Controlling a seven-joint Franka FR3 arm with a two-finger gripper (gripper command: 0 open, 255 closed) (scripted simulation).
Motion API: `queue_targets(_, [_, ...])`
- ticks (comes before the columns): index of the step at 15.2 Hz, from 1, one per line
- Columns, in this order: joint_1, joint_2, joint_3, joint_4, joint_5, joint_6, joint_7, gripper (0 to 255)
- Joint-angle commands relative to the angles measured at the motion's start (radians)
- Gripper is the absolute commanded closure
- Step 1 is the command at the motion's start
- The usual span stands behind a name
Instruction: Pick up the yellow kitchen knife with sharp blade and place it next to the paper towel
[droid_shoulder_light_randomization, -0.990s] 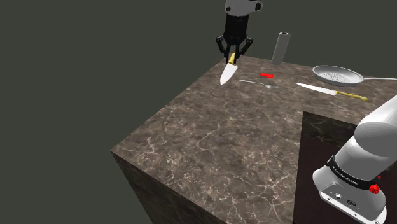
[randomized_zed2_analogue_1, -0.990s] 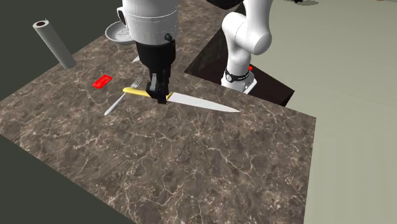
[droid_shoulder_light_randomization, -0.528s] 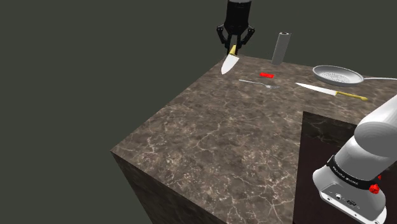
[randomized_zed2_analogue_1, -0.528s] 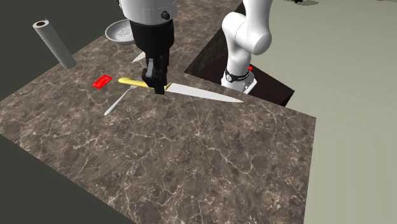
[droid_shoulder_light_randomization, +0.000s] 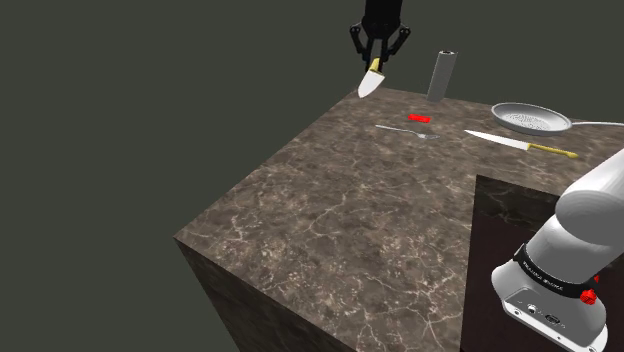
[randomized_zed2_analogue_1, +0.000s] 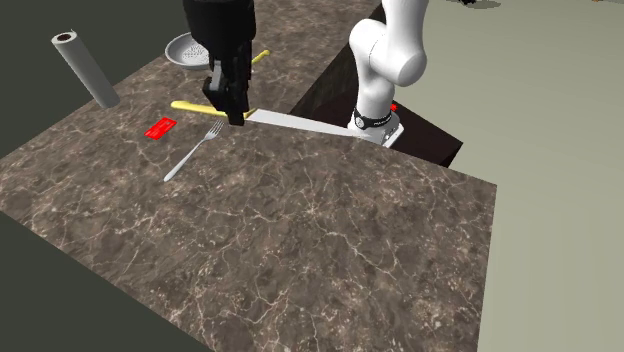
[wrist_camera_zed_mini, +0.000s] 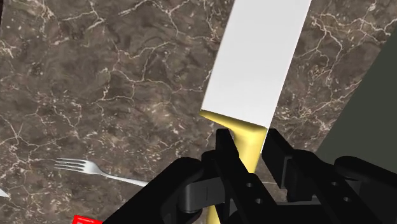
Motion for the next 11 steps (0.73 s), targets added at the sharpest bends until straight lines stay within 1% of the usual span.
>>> queue_targets(1, [-0.017, -0.021, -0.031, -0.019, 0.003, -0.002, -0.05, 255])
queue_targets(6, [-0.063, -0.041, -0.112, -0.045, -0.002, 0.005, -0.176, 255])
queue_targets(11, [-0.11, -0.034, -0.189, -0.043, -0.013, 0.009, -0.297, 255])
